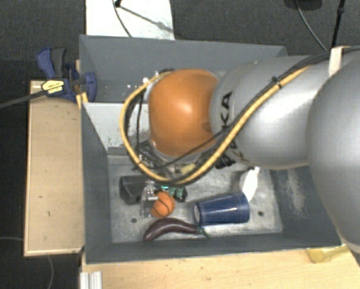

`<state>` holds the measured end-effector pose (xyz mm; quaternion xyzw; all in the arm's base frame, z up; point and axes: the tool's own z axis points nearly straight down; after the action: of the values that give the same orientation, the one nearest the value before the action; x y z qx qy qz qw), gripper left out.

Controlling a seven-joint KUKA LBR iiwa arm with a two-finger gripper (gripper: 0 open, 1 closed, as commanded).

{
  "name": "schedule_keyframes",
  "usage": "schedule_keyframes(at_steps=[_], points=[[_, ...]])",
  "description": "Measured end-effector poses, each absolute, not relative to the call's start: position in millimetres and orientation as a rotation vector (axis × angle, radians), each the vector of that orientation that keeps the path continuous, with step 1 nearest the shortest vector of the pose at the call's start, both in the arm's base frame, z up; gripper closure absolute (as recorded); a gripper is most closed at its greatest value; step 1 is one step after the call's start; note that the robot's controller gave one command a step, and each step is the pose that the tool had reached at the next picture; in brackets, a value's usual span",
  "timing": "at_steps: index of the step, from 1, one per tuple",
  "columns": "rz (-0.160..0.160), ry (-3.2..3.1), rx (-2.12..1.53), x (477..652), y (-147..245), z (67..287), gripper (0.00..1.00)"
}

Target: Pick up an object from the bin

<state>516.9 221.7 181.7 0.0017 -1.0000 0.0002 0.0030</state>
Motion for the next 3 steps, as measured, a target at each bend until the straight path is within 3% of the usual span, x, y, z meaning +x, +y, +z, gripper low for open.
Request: schedule_keyframes(at_steps=[1, 2, 3], points=[[-0.002, -3.143, -0.004, 519.0, 220, 186, 0.0], [-0.004, -3.109, 0.2, 583.7, 203, 85, 1.0], [-0.004, -3.11, 0.197, 583.9, 203, 85, 1.0]])
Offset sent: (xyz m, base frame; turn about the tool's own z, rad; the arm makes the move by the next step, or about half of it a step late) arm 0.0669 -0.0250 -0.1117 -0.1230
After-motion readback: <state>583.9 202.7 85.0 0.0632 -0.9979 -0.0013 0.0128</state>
